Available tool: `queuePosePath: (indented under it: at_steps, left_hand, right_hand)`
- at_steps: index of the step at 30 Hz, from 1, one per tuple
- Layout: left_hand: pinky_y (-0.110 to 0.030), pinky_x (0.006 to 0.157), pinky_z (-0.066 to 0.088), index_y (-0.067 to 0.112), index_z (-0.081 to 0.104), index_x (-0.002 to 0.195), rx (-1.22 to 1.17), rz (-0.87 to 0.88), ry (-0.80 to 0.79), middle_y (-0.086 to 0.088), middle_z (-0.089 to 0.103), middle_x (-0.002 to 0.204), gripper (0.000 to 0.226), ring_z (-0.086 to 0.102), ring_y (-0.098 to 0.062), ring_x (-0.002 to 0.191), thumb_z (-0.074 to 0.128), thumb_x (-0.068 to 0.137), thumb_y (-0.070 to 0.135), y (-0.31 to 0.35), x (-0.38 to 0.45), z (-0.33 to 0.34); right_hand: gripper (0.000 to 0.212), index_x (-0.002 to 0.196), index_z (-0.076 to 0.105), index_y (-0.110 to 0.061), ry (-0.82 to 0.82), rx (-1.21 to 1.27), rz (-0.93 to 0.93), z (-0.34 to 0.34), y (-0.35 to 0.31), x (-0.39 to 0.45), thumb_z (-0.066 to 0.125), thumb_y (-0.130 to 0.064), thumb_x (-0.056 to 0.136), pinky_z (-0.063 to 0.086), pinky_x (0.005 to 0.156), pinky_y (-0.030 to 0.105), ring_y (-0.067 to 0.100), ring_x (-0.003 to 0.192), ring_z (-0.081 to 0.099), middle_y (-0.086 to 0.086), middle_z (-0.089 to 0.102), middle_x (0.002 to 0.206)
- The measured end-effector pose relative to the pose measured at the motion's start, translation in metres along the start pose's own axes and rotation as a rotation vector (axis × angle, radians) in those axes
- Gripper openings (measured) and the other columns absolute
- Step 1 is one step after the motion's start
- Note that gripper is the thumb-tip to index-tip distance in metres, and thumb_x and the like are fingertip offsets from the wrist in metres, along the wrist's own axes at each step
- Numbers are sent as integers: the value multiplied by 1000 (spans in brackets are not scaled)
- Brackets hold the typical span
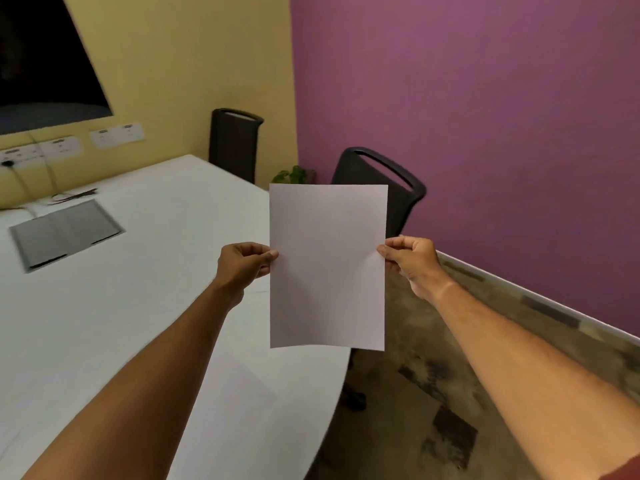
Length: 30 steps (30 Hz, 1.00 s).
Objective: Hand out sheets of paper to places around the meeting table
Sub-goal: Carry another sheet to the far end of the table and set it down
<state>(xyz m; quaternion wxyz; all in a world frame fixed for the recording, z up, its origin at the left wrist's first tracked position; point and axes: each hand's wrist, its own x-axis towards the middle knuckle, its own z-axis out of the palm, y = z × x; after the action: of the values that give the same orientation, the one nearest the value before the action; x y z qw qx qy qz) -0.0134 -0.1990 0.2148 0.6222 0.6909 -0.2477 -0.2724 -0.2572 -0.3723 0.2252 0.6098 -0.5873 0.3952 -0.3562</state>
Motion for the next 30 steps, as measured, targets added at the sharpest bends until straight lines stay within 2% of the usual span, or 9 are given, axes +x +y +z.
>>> queuePosePath:
  at_steps: [4, 8, 14, 17, 19, 24, 27, 30]
  left_hand:
    - [-36, 83, 58, 3, 71, 82, 5, 14, -113, -12, 71, 87, 8, 70, -25, 83, 73, 85, 9, 15, 7, 64]
    - [-37, 84, 58, 3, 71, 84, 23, 20, -208, -15, 71, 94, 9, 70, -27, 88, 73, 86, 11, 31, 11, 140]
    - [-21, 63, 56, 5, 72, 82, 58, 53, -297, -7, 72, 86, 11, 71, -18, 81, 73, 87, 14, 49, 14, 263]
    - [-21, 64, 56, 3, 72, 81, 58, 60, -324, -8, 73, 84, 11, 71, -17, 77, 74, 86, 13, 58, 19, 324]
    - [-22, 66, 57, 4, 72, 81, 52, 71, -324, -9, 73, 82, 10, 70, -17, 75, 75, 85, 13, 64, 25, 362]
    - [-21, 63, 56, 0, 72, 84, 46, 68, -275, -5, 73, 77, 11, 68, -11, 66, 75, 85, 11, 79, 42, 435]
    - [-18, 60, 55, -1, 72, 84, 46, 75, -258, -4, 71, 72, 11, 66, -9, 62, 74, 85, 10, 88, 59, 465]
    - [-21, 64, 57, 3, 73, 79, 50, 84, -230, -6, 71, 73, 10, 65, -13, 65, 76, 83, 11, 97, 91, 490]
  right_hand:
    - [8, 90, 69, -7, 105, -6, -14, -63, -10, -4, 74, -7, 83, 54, 62, 22, 17, 75, 68, 8, 72, 89]
    - [12, 93, 70, -7, 210, 14, -36, -135, -16, -2, 75, -8, 82, 54, 64, 23, 18, 77, 69, 10, 72, 90]
    - [16, 95, 70, -5, 306, 53, -54, -248, -18, 26, 77, -7, 80, 59, 81, 36, 24, 85, 70, 14, 73, 95]
    - [14, 94, 70, -4, 315, 68, -69, -303, -25, 48, 75, -6, 81, 60, 74, 32, 24, 83, 71, 14, 74, 93]
    - [11, 92, 70, -5, 312, 55, -86, -335, -30, 64, 74, -6, 82, 57, 65, 25, 22, 80, 70, 12, 74, 90]
    - [15, 97, 70, -2, 300, 32, -98, -397, -43, 117, 73, -7, 83, 59, 79, 35, 25, 87, 71, 14, 74, 97]
    - [19, 101, 69, 1, 292, 53, -107, -417, -48, 153, 73, -6, 83, 59, 76, 31, 24, 86, 70, 15, 73, 98]
    - [20, 102, 69, 2, 293, 65, -108, -429, -49, 191, 73, -5, 83, 59, 77, 32, 24, 86, 70, 15, 73, 97]
